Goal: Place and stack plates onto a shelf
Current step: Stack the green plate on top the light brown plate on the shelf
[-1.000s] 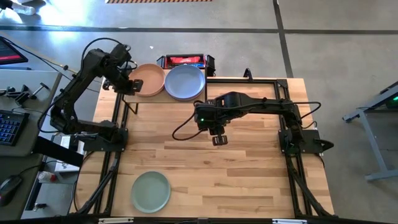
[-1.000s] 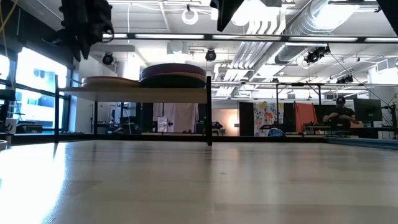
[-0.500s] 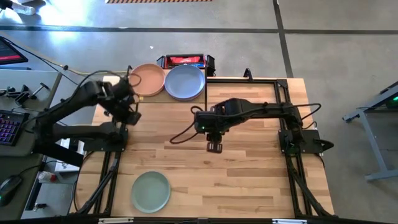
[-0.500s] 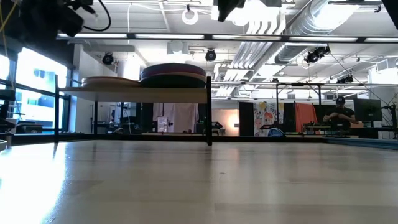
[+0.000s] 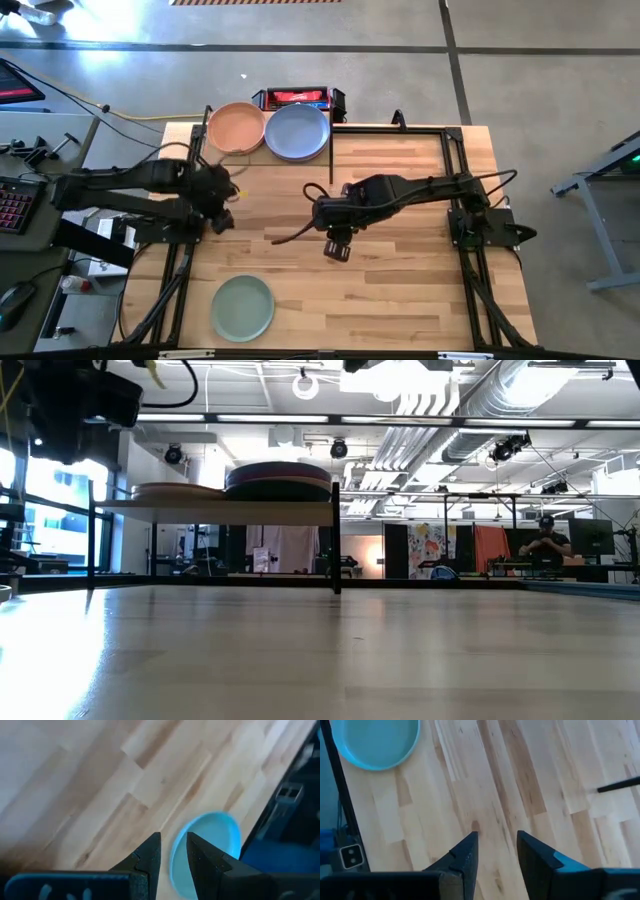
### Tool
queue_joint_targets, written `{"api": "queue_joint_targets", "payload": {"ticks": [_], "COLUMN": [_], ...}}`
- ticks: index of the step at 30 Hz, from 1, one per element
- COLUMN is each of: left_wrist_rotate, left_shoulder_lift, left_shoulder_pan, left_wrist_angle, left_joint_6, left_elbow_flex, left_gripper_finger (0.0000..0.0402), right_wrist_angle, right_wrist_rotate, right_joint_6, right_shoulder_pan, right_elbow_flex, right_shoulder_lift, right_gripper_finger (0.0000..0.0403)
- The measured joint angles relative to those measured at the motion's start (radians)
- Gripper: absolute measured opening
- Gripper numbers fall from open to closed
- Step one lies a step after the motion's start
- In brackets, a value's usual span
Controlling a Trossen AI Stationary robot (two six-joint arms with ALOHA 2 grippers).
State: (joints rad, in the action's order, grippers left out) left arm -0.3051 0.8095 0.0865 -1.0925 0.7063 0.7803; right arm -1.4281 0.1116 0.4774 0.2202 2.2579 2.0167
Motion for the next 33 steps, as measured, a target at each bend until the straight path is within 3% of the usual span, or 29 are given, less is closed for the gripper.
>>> {"api": "queue_joint_targets", "payload": {"ticks": [9, 15, 33], "left_wrist_rotate": [0.009, 0.095, 0.135], "left_shoulder_lift": [0.087, 0.169, 0.468], "left_shoulder_pan": [-0.272, -0.422, -0.665], "left_wrist_angle": [0.16, 0.228, 0.365], "left_joint_6": [0.157, 0.277, 0.416], "left_elbow_flex": [-0.098, -0.103, -0.103], "left_gripper_finger": [0.008, 0.008, 0.008], "right_wrist_angle": [0.0, 0.0, 0.001], "right_wrist_rotate": [0.003, 0.048, 0.061], "right_joint_6": [0.077, 0.092, 0.126], "right_shoulder_pan": [0.03, 0.035, 0.036], "right_elbow_flex": [0.0, 0.0, 0.0], "right_shoulder_lift": [0.0, 0.0, 0.0], "right_gripper_finger": [0.0114, 0.0115, 0.0115]}}
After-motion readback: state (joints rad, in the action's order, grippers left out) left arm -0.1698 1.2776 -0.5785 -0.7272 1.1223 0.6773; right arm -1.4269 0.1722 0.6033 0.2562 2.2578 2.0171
